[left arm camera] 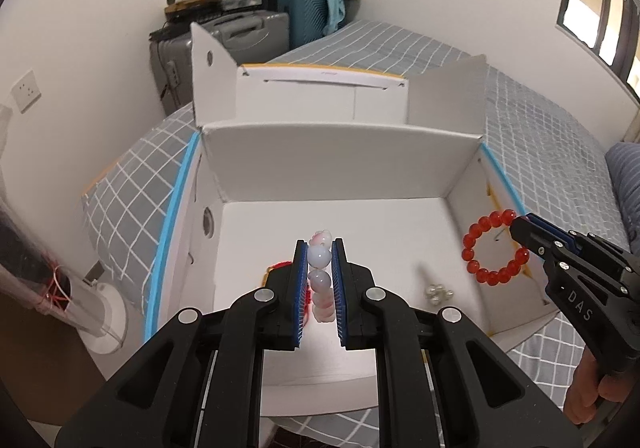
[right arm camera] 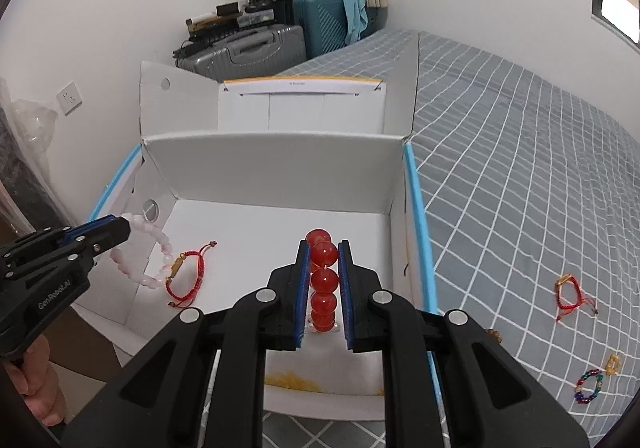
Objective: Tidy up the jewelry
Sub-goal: 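Lift both bead bracelets and carry them with both tools into the white box, then open both tools to release the bead bracelets into the box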
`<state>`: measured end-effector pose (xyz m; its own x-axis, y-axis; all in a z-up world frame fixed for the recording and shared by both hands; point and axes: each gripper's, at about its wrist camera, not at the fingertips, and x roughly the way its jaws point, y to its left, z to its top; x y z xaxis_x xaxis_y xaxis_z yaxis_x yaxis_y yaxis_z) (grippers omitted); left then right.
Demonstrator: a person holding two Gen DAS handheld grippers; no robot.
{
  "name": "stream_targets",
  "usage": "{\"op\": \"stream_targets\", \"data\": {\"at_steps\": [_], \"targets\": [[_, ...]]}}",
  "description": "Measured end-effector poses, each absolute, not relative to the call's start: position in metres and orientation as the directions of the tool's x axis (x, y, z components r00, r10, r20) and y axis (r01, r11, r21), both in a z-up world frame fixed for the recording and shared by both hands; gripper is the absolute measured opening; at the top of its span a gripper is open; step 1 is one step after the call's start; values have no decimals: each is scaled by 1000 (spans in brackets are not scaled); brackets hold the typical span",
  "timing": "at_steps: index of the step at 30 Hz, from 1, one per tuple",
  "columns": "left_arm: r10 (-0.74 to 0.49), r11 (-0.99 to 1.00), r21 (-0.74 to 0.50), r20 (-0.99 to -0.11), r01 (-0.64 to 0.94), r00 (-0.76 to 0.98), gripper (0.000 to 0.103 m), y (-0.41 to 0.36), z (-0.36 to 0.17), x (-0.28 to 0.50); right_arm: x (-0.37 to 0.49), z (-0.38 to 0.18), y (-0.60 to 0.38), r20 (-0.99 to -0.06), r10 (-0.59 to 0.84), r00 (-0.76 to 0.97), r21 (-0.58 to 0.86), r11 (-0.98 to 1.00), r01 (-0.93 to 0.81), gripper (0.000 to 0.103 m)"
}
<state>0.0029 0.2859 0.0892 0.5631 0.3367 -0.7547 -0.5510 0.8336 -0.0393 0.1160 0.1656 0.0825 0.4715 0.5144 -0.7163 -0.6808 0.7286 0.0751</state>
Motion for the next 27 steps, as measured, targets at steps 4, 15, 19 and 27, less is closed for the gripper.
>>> {"op": "stream_targets", "data": {"at_steps": [4, 15, 19, 27], "targets": [[338, 828, -33, -766, -559, 546, 12, 291, 81, 4, 121, 72, 168, -733, 502, 458, 83, 735, -673, 13], [331, 818, -27, -794, -575, 509, 12, 301, 60, 9, 127, 55, 175, -758, 482, 439, 85, 740, -667, 13], [330, 815, -25, -801, -578, 500, 12, 305, 55, 10, 126, 53, 177, -763, 479, 434, 84, 738, -669, 13], [324, 812, -28, -809, -583, 490, 12, 309, 49, 10, 125, 47, 180, -773, 471, 425, 81, 738, -670, 13]]}}
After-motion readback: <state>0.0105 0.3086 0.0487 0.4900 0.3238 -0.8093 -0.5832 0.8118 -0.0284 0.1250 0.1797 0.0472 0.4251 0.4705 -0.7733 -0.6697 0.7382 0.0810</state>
